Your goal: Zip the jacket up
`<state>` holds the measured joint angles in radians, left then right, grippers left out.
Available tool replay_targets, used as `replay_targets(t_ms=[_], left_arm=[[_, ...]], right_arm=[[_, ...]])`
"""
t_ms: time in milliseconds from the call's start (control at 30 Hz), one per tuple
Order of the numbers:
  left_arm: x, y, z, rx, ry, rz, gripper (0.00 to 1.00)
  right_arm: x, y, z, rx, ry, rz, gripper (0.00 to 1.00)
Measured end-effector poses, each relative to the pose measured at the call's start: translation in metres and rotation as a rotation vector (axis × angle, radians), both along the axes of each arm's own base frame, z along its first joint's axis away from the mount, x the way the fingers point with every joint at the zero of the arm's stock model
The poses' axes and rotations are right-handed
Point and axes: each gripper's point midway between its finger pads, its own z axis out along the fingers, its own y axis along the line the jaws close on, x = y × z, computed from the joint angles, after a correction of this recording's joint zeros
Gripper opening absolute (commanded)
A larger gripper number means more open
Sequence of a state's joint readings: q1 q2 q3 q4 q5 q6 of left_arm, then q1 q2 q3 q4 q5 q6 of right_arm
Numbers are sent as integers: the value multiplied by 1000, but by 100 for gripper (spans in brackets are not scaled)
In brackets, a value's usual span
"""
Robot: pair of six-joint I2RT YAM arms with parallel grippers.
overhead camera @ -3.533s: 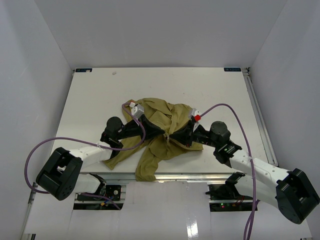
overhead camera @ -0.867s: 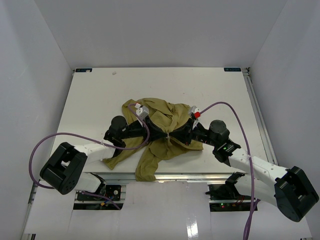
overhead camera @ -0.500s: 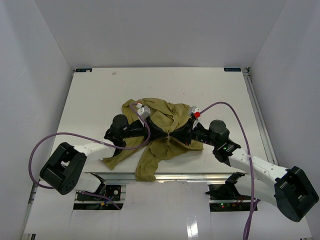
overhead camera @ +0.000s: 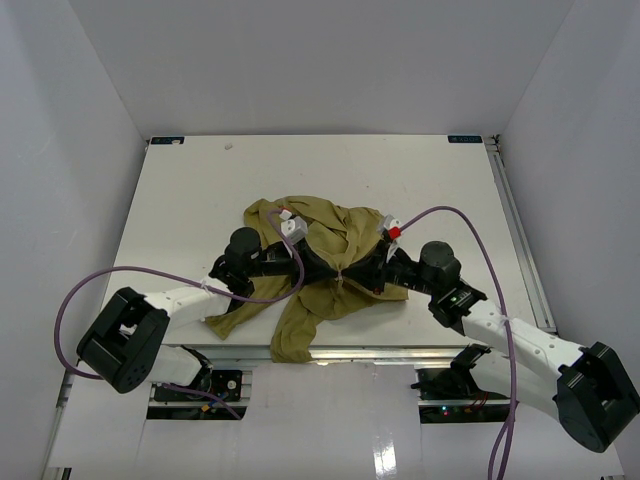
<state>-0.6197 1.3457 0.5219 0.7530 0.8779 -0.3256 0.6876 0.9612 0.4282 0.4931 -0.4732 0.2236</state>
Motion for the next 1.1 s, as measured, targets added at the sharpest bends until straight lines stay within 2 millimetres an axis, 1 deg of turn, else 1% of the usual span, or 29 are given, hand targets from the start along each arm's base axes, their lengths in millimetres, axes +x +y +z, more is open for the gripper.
replay_targets(t_ms=[300,600,767,1100], left_arm=[[-3,-1,-1,10,-9,-24,0],[-3,-4,1,27,-32,-41,0],[-2,-7,-2,47,-41,-47,0],[0,-11,-5,77,-66,-53,0]], right_arm=[[-1,-2,-1,-12,-8,2,8],[0,-5,1,-12,-17,-4,8],[1,-7,0,-26,-5,-5,8],[4,-7,5,-37,-3,-5,8]])
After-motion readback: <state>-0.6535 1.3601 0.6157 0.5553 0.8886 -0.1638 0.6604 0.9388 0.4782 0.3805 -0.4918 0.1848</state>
